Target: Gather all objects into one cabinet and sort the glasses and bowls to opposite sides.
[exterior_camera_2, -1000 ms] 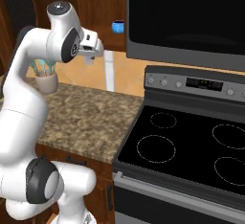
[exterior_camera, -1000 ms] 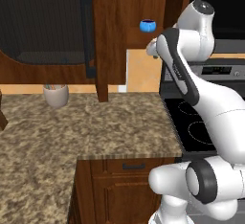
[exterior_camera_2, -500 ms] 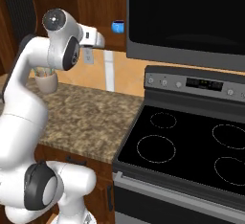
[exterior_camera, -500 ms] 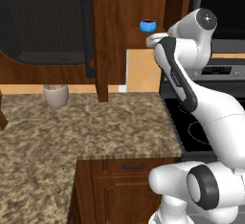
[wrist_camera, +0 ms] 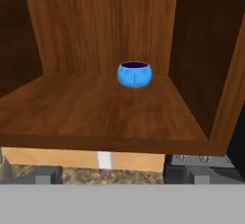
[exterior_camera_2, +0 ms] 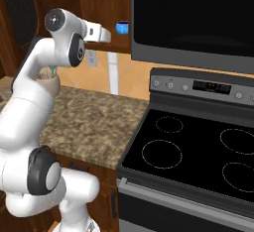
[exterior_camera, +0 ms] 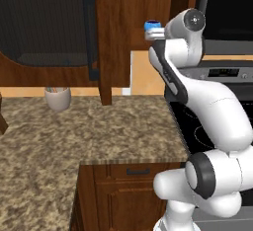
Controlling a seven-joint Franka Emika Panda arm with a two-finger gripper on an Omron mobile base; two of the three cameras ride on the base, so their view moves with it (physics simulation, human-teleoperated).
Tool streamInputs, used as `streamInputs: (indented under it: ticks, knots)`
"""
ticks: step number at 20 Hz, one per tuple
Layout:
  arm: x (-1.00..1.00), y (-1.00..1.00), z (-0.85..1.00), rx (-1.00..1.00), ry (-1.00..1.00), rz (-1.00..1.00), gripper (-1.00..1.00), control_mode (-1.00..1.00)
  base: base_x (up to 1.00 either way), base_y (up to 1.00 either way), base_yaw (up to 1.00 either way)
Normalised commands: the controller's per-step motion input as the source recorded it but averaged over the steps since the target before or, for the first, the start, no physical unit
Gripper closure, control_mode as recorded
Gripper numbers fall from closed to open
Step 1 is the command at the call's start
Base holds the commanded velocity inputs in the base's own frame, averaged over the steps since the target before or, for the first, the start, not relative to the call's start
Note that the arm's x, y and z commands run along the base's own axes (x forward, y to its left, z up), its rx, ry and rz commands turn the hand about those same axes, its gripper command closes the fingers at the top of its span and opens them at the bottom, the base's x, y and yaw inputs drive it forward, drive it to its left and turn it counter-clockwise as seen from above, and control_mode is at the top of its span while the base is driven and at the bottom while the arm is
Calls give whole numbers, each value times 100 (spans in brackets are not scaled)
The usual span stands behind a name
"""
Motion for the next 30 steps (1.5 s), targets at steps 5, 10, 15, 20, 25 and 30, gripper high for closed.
streamInputs:
  ticks: [5,10,15,20,25,30]
  knots:
    - [51,-16,-3,0,2,-4,-100,-100,0,0,0]
    - [67,-15,0,3,1,0,-100,-100,0,0,0]
    - [56,-9,0,4,5,-1,-100,-100,0,0,0]
    - [51,0,0,4,7,-5,-100,-100,0,0,0]
    - [54,0,-6,2,0,-4,-100,-100,0,0,0]
    - [62,-1,-4,1,2,-2,-100,-100,0,0,0]
